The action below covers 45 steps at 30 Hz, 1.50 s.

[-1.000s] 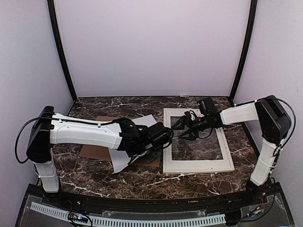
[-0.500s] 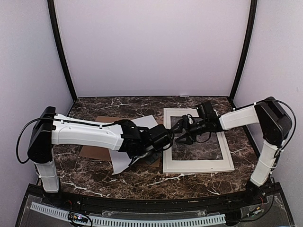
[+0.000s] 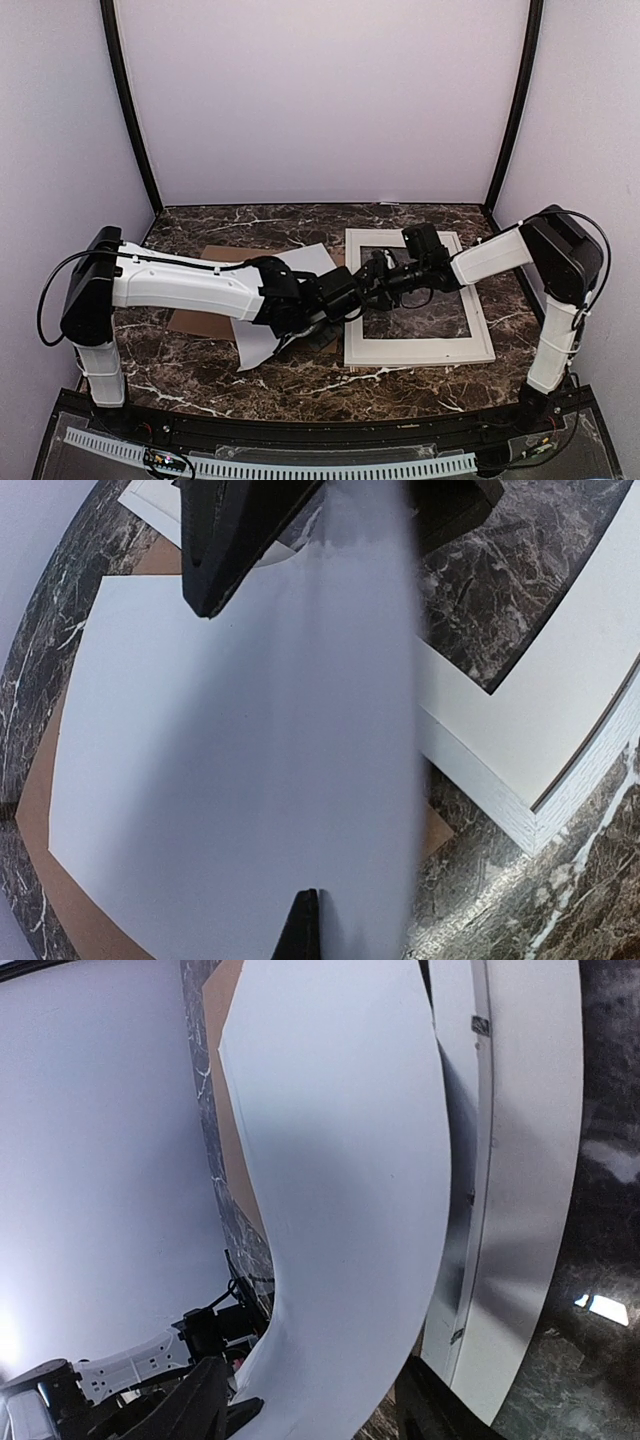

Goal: Put the photo into the frame
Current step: Pass from the left arm to the right, then place the photo on the mat board.

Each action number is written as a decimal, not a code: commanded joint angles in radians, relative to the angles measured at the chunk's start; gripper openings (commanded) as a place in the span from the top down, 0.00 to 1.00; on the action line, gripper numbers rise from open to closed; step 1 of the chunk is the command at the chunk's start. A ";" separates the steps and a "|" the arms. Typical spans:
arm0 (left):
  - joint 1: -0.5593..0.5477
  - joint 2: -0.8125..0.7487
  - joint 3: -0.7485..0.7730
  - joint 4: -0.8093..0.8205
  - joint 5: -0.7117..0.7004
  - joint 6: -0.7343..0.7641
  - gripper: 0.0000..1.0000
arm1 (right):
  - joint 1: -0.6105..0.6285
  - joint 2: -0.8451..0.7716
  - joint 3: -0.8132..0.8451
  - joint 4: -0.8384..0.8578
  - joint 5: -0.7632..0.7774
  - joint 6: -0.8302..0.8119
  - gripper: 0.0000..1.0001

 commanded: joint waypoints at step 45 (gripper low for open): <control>0.062 -0.319 -0.081 0.107 0.272 0.150 0.05 | -0.198 -0.410 0.099 -0.723 0.282 -0.574 1.00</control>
